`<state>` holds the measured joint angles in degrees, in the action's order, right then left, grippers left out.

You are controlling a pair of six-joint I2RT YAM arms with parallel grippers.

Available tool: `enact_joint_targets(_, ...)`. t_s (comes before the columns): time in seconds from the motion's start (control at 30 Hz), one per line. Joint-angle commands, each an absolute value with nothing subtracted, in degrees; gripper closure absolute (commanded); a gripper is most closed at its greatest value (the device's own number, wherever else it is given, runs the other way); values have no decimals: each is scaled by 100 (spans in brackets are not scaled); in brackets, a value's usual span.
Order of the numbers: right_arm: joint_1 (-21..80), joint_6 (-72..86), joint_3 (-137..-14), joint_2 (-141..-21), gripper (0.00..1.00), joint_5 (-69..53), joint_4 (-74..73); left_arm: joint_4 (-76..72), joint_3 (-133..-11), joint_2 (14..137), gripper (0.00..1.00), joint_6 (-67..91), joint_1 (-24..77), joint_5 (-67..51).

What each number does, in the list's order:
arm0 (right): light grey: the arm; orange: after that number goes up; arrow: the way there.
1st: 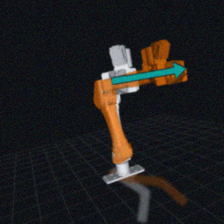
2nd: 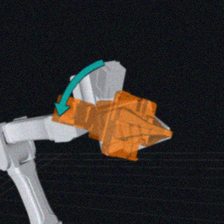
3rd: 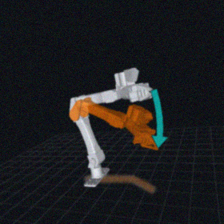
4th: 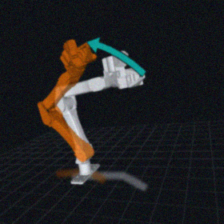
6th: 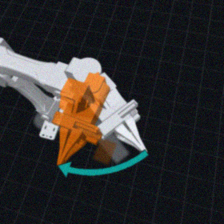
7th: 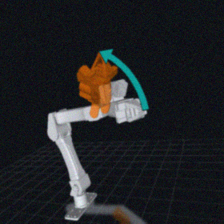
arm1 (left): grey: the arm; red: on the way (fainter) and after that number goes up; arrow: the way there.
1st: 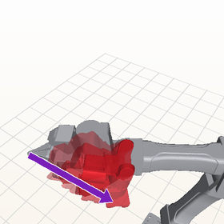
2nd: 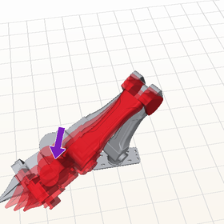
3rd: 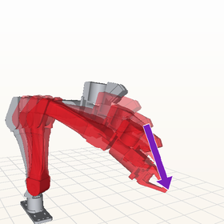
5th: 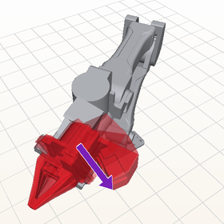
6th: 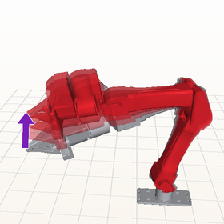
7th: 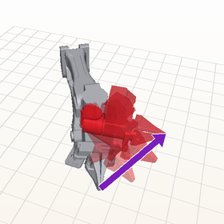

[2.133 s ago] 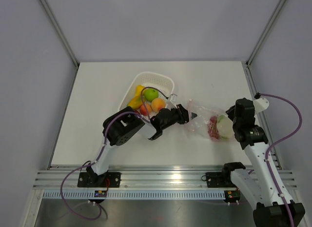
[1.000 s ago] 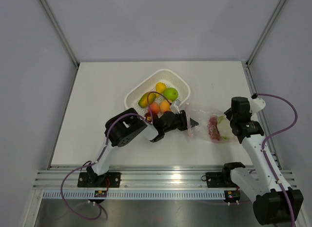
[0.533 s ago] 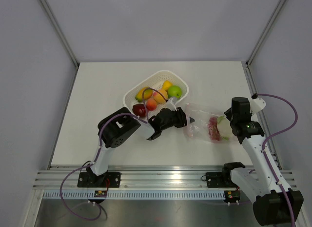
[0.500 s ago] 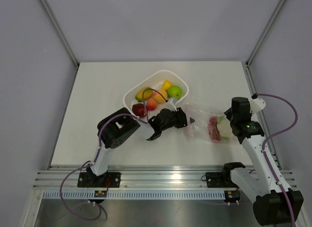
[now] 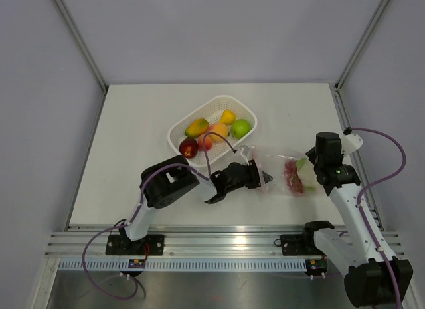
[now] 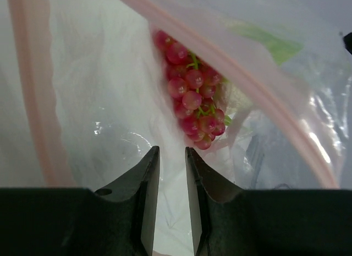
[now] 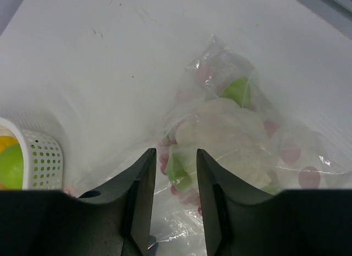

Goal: Open the zip-top bag and remove the fake food
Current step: Adjust the zipper food storage bag at the center of the board.

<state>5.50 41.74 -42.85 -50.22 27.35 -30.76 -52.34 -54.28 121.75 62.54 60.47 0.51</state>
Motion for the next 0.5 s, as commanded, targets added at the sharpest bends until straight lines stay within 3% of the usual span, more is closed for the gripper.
enact_joint_targets(0.0, 483, 4192, -4473, -5027, 57, 2751, -3076, -5573, -5642, 12322, 72, 6389, 6099, 562)
enact_joint_targets(0.2, 220, 4280, -4500, -5150, 57, 2698, -3287, -6238, -5546, 12568, 70, 6653, 6187, 887)
enact_joint_targets(0.47, -517, 4649, -4413, -5711, 50, 2251, -3498, -6661, -5484, 12568, 60, 6504, 6187, 976)
